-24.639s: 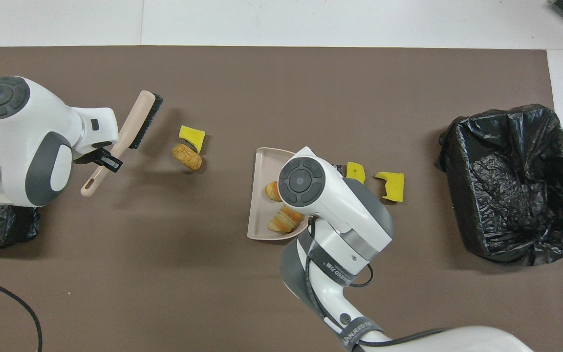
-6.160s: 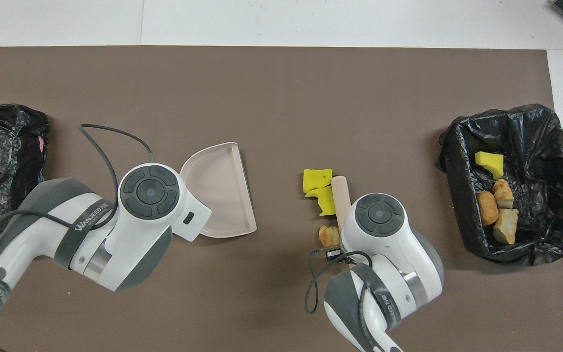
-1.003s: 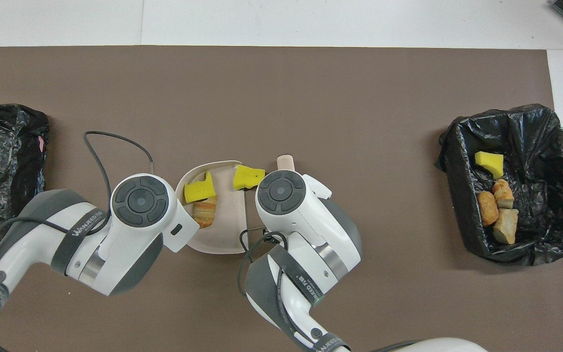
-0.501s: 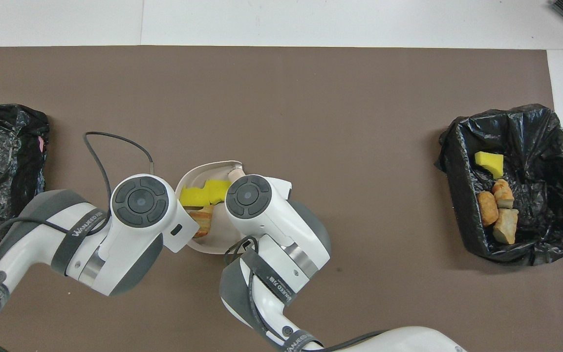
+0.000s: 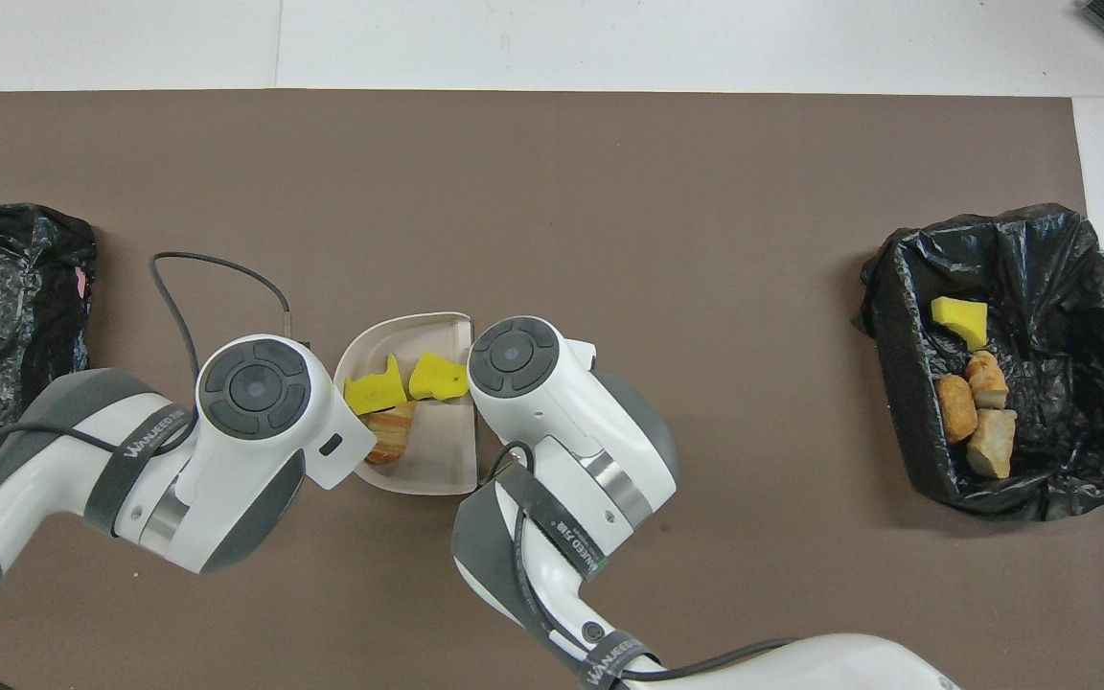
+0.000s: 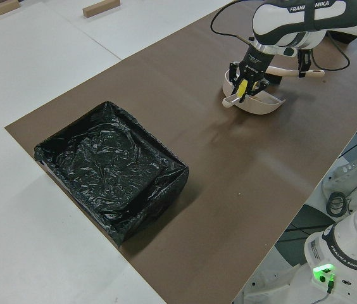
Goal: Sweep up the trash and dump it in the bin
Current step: 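Carry the dustpan to the nearby bin and tip it with the left gripper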
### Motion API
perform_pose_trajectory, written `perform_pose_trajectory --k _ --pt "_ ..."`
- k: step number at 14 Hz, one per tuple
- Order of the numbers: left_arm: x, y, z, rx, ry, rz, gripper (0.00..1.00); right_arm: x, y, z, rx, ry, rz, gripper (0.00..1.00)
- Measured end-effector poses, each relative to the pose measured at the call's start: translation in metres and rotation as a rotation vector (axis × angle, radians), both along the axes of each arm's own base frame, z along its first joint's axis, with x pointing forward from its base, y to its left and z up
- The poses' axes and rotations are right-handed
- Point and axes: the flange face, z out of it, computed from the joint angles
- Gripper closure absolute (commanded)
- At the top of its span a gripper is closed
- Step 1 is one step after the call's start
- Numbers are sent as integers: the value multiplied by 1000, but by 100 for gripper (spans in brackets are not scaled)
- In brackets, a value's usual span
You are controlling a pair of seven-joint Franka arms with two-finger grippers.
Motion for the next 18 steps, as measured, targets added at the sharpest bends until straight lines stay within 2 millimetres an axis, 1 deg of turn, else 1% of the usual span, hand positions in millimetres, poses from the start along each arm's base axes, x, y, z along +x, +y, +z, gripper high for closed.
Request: perform_pose_trajectory --k 2,4,5,6,7,9,10,11,13,15,17,18 --pt "8 18 2 0 7 -17 100 7 -23 19 -29 15 -49 100" --pt "16 41 4 2 15 -9 100 11 -47 49 -69 2 -168 100" --pt "20 54 6 3 22 -10 100 8 -52 62 -92 -7 -229 100" --pt "23 68 11 4 27 -11 100 1 -51 71 -112 -14 -293 100" --pt "25 83 17 5 31 -9 100 -11 -44 74 -118 -5 -355 100" --pt "27 120 36 -1 37 -4 100 -46 -17 68 -99 23 -441 100" --pt "27 143 47 -17 33 1 100 -65 -4 62 -88 17 -458 100" --pt "27 169 61 -33 24 11 100 -86 7 53 -85 10 -456 100" --pt "29 214 88 -45 -3 42 100 -118 22 32 -84 2 -458 100" --pt "35 259 117 -76 -32 76 100 -143 41 14 -56 -16 -500 100" --pt "40 306 138 -95 -47 90 100 -162 55 5 -37 -21 -513 100" --pt "43 330 145 -98 -54 90 100 -169 60 1 -36 -21 -512 84"
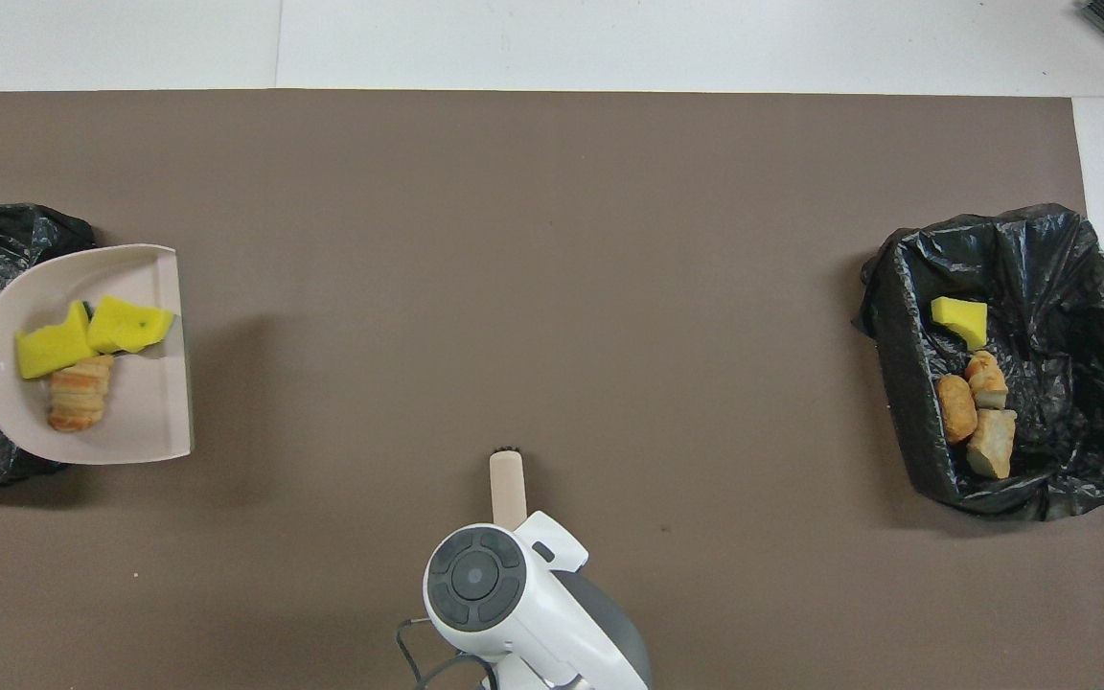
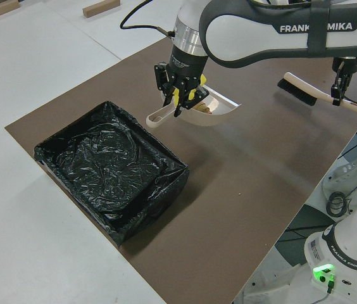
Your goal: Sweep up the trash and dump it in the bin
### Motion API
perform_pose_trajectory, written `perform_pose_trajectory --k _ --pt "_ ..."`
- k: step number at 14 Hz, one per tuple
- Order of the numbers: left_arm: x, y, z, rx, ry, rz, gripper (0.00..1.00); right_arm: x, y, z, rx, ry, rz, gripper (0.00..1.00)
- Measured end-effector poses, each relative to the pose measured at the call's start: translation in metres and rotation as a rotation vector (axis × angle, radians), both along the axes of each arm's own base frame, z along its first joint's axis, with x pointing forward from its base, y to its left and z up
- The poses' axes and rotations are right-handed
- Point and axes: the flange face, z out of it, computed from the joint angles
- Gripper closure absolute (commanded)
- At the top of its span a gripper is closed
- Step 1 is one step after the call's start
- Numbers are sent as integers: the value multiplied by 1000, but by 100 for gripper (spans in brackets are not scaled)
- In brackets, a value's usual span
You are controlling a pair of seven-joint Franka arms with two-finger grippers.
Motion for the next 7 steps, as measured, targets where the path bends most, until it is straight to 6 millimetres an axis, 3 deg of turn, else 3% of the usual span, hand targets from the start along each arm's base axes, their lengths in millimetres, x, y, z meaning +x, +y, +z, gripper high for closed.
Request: perform_pose_trajectory --k 1,2,5,7 --pt "6 26 8 -2 -13 -6 100 -6 2 -5 -4 2 4 8" --pt "12 46 15 5 -25 -9 100 -8 1 -8 -9 5 6 0" --pt "26 81 18 23 -48 -3 100 -4 2 -1 -10 -1 9 0" --pt "32 109 16 72 -64 -43 100 8 5 17 -5 -30 17 0"
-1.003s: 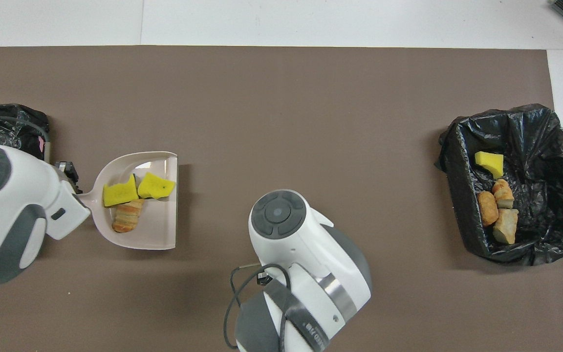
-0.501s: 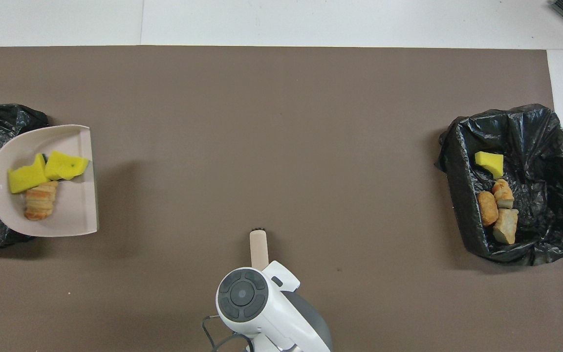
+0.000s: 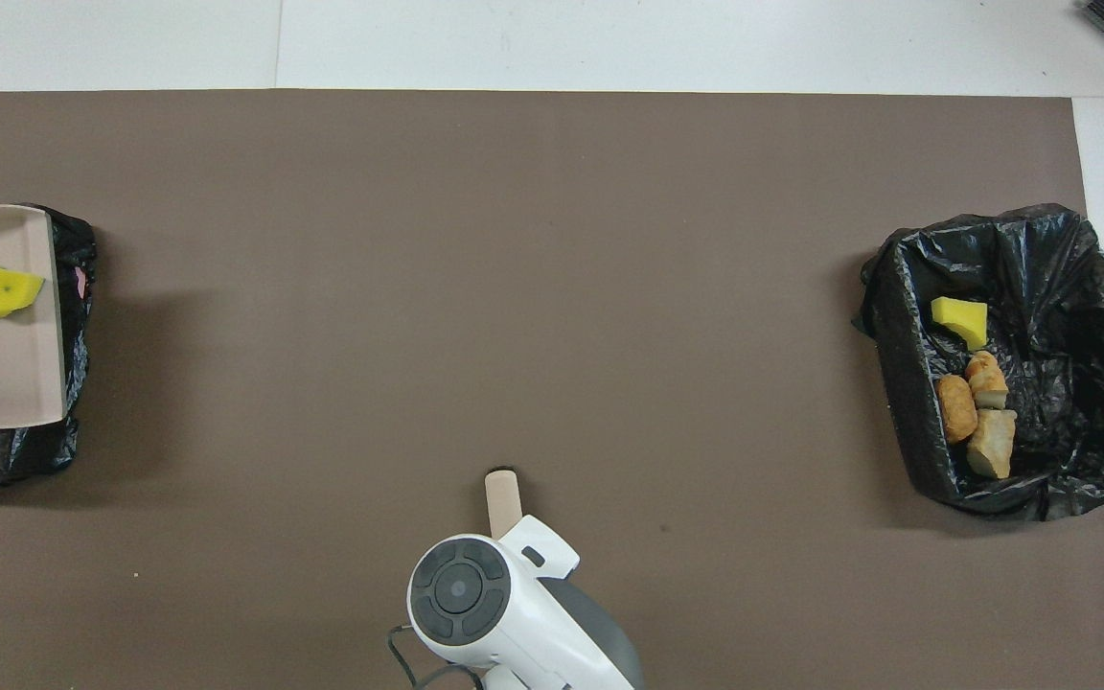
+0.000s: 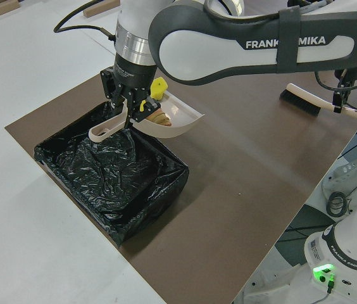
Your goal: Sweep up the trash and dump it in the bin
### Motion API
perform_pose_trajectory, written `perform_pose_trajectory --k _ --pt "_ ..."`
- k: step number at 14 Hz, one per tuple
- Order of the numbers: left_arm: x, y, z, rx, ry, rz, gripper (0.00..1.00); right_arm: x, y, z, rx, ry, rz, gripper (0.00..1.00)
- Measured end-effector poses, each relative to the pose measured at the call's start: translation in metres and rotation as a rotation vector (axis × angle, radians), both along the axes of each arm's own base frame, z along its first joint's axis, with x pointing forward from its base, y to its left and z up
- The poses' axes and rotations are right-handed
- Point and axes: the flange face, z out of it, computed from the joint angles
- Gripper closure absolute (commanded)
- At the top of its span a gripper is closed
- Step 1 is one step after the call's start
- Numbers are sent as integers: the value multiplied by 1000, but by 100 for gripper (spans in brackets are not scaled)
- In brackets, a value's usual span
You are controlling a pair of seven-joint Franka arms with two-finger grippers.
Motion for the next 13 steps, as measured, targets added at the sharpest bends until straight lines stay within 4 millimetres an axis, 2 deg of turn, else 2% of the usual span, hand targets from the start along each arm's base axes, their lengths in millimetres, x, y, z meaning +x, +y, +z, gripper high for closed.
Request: perform_pose_trajectory --k 3,5,6,8,10,13 --pt "5 58 -6 100 17 -22 100 39 -9 33 18 -55 -29 0" --pt "1 93 -11 164 5 -12 100 76 -34 55 5 -89 -15 0" --pt "0 103 -12 203 12 -14 100 94 -49 66 -4 -102 22 0" --pt "0 106 -11 289 43 -33 100 126 -81 88 -14 -121 100 0" --pt "10 92 -9 398 81 -70 100 154 -115 110 -13 -140 175 0" --pt "17 73 -12 485 115 -15 100 181 -156 135 -55 -152 311 0"
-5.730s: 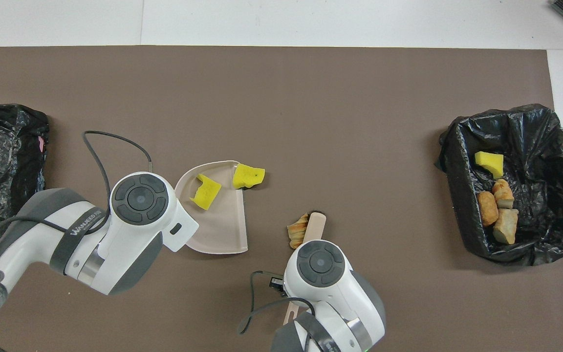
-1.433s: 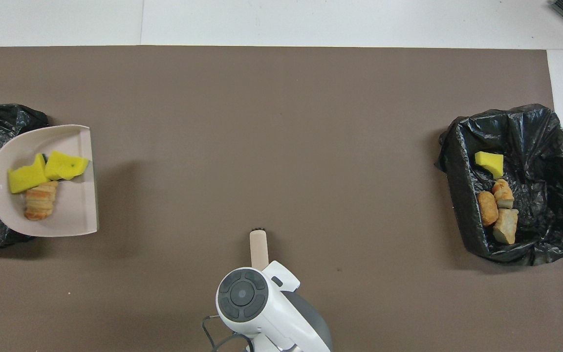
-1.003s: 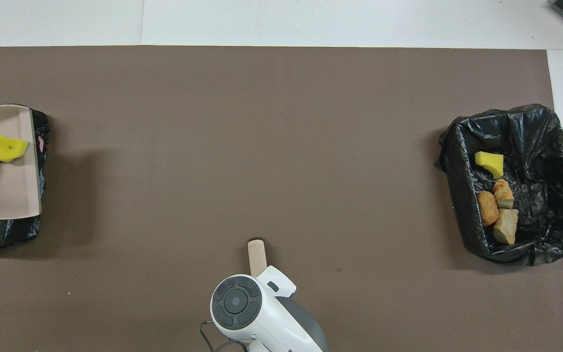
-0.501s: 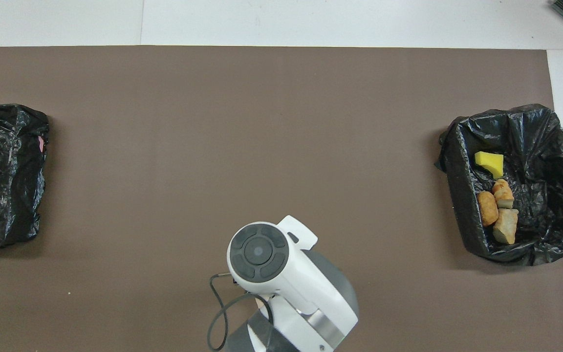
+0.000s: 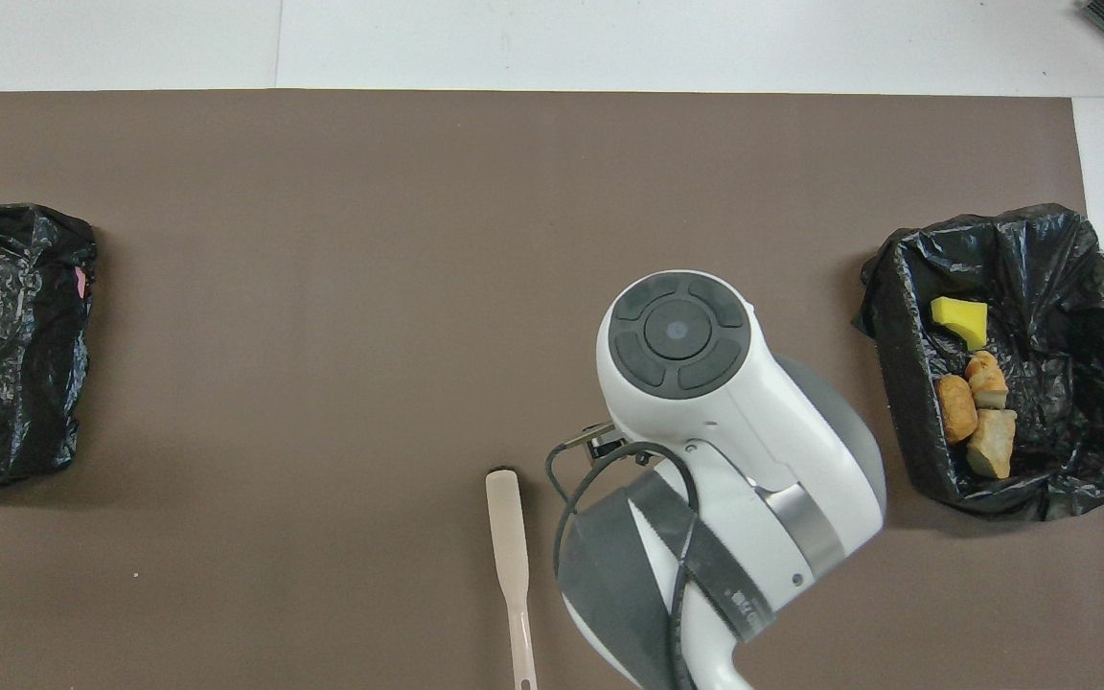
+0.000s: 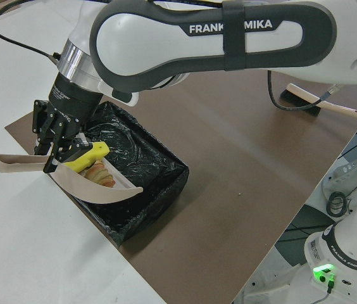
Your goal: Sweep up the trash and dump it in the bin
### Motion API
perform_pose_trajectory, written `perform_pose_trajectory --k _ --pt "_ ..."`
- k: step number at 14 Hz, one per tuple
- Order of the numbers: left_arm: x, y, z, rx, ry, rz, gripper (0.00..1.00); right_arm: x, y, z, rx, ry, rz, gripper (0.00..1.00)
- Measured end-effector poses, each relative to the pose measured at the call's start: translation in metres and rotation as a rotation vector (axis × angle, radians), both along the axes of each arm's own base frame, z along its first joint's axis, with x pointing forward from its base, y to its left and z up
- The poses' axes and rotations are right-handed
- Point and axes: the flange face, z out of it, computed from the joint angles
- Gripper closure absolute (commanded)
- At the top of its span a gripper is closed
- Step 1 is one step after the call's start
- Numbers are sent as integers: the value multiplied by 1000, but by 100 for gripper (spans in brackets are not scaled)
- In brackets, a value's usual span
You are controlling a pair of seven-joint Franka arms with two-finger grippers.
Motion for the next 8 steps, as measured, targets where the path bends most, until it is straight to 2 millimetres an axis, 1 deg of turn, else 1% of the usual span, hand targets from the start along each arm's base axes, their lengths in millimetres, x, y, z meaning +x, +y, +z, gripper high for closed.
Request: perform_pose_trajectory --k 2,5,6,8 --pt "1 -3 2 62 36 -12 100 23 -38 16 10 0 53 0" --pt "4 -19 5 118 86 -18 100 55 -110 41 34 -8 89 0" --pt "5 -23 9 143 98 -25 100 62 -128 47 26 -18 94 0" --pt "7 -35 17 193 119 -47 100 71 -155 59 10 -43 84 0"
